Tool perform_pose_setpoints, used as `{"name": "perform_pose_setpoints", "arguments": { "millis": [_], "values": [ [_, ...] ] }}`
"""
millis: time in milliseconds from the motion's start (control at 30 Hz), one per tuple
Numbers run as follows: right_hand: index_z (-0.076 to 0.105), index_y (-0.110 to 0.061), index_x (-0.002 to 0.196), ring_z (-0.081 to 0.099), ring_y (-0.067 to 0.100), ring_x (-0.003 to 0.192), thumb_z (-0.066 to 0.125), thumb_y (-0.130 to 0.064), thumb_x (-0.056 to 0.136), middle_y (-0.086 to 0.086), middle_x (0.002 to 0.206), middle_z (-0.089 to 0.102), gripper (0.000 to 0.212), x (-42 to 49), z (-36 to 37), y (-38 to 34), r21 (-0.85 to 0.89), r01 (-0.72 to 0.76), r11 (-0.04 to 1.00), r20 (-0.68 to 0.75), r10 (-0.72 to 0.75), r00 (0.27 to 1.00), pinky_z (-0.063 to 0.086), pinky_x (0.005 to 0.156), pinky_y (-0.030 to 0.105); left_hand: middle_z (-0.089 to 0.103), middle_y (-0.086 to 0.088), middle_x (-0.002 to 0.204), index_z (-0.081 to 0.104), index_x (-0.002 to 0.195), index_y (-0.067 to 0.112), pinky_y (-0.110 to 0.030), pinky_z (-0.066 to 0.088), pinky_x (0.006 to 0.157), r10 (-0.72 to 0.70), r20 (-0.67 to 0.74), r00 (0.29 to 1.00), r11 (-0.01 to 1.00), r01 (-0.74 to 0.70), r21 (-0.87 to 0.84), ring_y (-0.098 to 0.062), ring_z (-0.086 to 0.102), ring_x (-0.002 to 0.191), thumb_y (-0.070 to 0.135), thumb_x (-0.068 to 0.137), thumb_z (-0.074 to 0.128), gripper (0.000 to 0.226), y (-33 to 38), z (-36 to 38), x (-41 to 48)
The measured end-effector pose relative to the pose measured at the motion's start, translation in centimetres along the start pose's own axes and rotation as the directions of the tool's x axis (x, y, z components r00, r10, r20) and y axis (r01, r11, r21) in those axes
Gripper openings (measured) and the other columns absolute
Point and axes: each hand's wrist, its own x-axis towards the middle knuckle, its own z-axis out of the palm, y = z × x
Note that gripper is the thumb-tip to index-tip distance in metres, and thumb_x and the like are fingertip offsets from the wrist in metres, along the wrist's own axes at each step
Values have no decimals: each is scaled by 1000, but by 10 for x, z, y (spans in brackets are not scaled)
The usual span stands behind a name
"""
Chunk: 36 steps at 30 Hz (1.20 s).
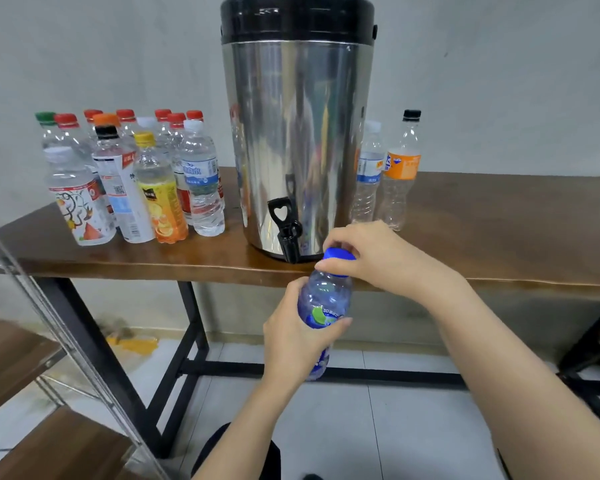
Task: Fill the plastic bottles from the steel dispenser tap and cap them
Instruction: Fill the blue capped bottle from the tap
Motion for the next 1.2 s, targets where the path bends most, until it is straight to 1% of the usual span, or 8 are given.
{"name": "perform_pose_setpoints", "arguments": {
  "millis": [67,133,233,367,533,700,933,1200],
  "values": [
    [71,-26,100,54,-6,75,74,-31,87,-17,85,60,14,1,-1,8,137,50,989,86,-62,994,43,72,17,69,25,102,53,112,46,-33,55,88,-43,63,997,994,49,-94,-2,67,95,51,51,85,69,-7,-3,1],
    [72,-24,109,58,-6,86,75,-14,86,-19,97,62,25,3,-1,15,254,70,965,167,-115,979,45,83,12,72,15,103,57,113,37,-35,57,88,-85,156,984,980,111,-166,-9,70,95,40,52,89,70,-14,-7,3],
    [71,-20,113,63,8,103,72,-1,87,-12,108,66,33,7,2,22,383,77,920,241,-180,954,49,93,21,74,4,104,58,115,25,-38,58,88,-126,307,943,960,194,-200,-17,72,95,20,58,89,65,-23,-16,7],
    [68,-22,113,64,8,103,70,3,87,-2,115,70,37,12,0,28,542,13,840,202,-145,969,50,90,19,74,1,106,58,117,19,-35,59,86,-188,362,913,949,264,-173,-19,72,97,18,54,90,70,-41,-26,13],
    [68,-16,111,59,16,83,83,-17,78,-2,102,67,36,33,28,57,187,-191,964,-34,201,979,40,66,6,72,3,107,55,116,26,-26,58,80,-256,211,943,946,290,-147,-13,72,92,8,64,91,66,-56,-29,17],
    [64,-12,120,50,25,107,80,-21,82,8,109,54,42,41,57,87,54,-367,929,-99,370,924,40,87,30,68,11,107,50,118,31,-16,53,70,-252,116,961,954,267,-138,-6,69,91,17,68,90,66,-55,-32,25],
    [62,-12,124,57,27,114,81,-17,81,14,121,63,48,41,71,90,204,-425,882,-178,460,870,46,100,42,65,18,105,47,119,36,-11,51,68,-218,68,974,962,226,-154,-2,67,91,20,66,91,70,-49,-29,35],
    [58,-19,129,56,26,114,79,-29,84,7,127,59,51,37,63,75,78,-439,895,-219,445,869,49,89,40,66,17,110,47,119,40,-32,57,88,-148,29,989,980,151,-133,-7,66,99,25,65,92,72,-44,-23,42]
  ]
}}
